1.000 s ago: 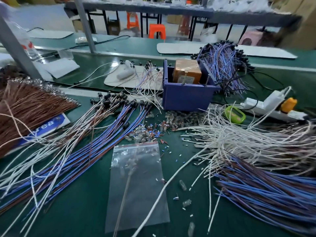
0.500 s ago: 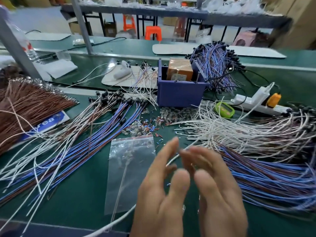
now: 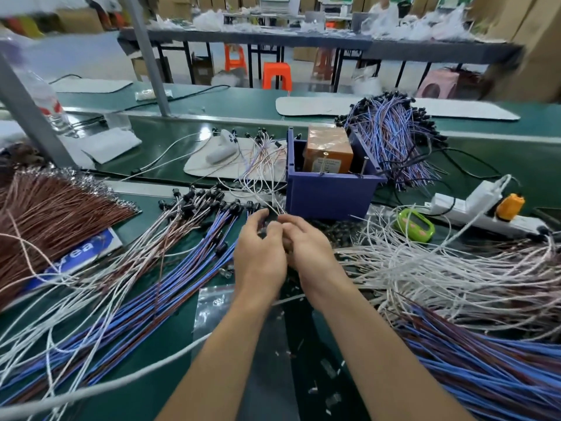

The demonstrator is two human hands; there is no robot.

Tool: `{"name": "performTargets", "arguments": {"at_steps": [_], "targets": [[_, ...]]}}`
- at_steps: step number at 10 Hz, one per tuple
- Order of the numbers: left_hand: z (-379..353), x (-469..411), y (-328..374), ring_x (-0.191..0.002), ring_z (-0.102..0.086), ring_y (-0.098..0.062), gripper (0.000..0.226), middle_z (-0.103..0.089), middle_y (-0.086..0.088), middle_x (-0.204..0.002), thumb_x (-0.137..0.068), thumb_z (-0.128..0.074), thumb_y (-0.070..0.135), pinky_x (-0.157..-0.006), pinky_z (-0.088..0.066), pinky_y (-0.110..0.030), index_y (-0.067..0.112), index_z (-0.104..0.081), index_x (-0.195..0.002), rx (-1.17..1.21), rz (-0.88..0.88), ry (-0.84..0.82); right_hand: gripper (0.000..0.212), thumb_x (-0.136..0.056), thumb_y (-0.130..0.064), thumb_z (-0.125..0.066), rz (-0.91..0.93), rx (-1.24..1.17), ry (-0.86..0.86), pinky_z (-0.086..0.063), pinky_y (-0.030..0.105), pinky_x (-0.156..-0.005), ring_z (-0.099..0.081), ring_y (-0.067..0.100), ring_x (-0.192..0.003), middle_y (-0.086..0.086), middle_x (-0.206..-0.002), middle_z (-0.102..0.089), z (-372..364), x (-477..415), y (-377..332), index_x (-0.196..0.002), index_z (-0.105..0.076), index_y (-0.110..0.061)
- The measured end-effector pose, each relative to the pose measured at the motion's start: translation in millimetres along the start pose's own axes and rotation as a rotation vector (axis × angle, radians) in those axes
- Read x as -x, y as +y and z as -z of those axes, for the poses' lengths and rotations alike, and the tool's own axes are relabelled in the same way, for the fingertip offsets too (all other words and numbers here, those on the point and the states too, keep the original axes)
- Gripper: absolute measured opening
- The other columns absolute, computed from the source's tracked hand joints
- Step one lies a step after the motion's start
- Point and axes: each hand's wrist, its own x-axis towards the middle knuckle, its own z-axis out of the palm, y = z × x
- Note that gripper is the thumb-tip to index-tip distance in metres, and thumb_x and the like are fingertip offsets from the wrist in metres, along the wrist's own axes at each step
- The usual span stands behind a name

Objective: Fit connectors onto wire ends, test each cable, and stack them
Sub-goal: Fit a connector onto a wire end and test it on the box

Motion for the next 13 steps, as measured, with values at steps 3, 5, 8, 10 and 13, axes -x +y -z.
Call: {"name": "performTargets", "arguments": {"at_steps": [3,5,8,10,13], "targets": [[75,36,18,-0.06,-0.053,-0.011,0.01,-0.059,0.009,-0.065,-0.084,-0.07,0.012,-0.057,-0.041,-0.024,0.019,-0.064,-0.081,-0.265,-0.214,-1.083,0.015,-0.091,-0.007,-0.061,-0.036,0.326,-0.053,-0.063,0.042,-0.073,-0.072,0.023,-0.068,0.008,-0.076,-0.074,-19,-47,-8,-0.09,-0.073,-0.015],[129,-9,11,-0.059,-0.061,-0.008,0.006,-0.074,0.001,-0.07,-0.077,-0.073,0.02,-0.056,-0.047,-0.022,0.021,-0.077,-0.082,-0.532,-0.013,-1.184,0.015,-0.085,-0.019,-0.062,0.017,0.581,-0.116,-0.064,0.046,-0.075,-0.075,0.015,-0.066,-0.001,-0.068,-0.075,-26,-46,-2,-0.079,-0.076,-0.02],[123,-87,2,-0.064,-0.066,0.005,0.013,-0.07,0.023,-0.065,-0.079,-0.084,0.028,-0.062,-0.054,-0.017,0.034,-0.077,-0.069,-0.851,-0.164,-0.421,0.015,-0.085,-0.02,-0.063,0.168,0.886,-0.09,-0.05,0.017,-0.048,-0.066,0.004,-0.057,-0.012,-0.063,-0.071,-28,-27,-4,-0.076,-0.072,-0.027],[82,-96,-25,-0.103,-0.066,-0.021,0.027,-0.071,0.005,-0.113,-0.095,-0.066,0.044,-0.086,-0.049,-0.034,0.029,-0.074,-0.115,-0.897,-0.287,0.095,0.017,-0.083,-0.018,-0.064,0.204,0.966,-0.138,-0.045,0.012,-0.05,-0.064,-0.003,-0.062,-0.017,-0.066,-0.069,-23,-17,-2,-0.073,-0.071,-0.03],[81,-83,-31,-0.063,-0.066,-0.026,0.005,-0.075,0.002,-0.072,-0.085,-0.079,0.021,-0.066,-0.048,-0.032,0.021,-0.081,-0.08,-0.765,-0.661,0.427,0.016,-0.085,-0.02,-0.065,0.19,0.528,-0.132,-0.044,0.021,-0.047,-0.06,0.01,-0.046,0.0,-0.06,-0.07,-37,-16,5,-0.086,-0.074,-0.034]]}}
